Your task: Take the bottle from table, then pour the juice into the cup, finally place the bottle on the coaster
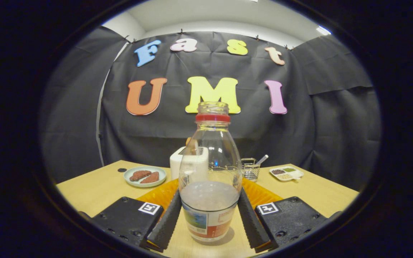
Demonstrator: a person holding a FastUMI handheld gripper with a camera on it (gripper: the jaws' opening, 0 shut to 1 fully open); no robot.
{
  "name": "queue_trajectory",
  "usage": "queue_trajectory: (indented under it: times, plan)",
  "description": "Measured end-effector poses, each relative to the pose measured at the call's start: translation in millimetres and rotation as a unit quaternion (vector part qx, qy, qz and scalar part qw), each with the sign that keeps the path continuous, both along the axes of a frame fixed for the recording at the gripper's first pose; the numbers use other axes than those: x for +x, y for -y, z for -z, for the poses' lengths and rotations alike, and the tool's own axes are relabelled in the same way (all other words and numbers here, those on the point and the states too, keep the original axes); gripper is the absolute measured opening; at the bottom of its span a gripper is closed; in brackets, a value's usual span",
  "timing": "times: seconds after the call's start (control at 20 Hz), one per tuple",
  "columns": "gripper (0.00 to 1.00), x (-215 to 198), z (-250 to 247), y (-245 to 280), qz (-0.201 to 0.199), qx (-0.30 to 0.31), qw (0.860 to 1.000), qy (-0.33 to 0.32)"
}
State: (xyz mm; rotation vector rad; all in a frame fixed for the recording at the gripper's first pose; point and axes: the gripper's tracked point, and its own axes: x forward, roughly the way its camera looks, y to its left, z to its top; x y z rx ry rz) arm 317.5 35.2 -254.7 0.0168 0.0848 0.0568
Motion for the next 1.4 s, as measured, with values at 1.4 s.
queue_trajectory:
  times: [1.4]
  plan:
    - [1.0, -2, 48, 16, 0.028, 0.047, 0.998, 0.019]
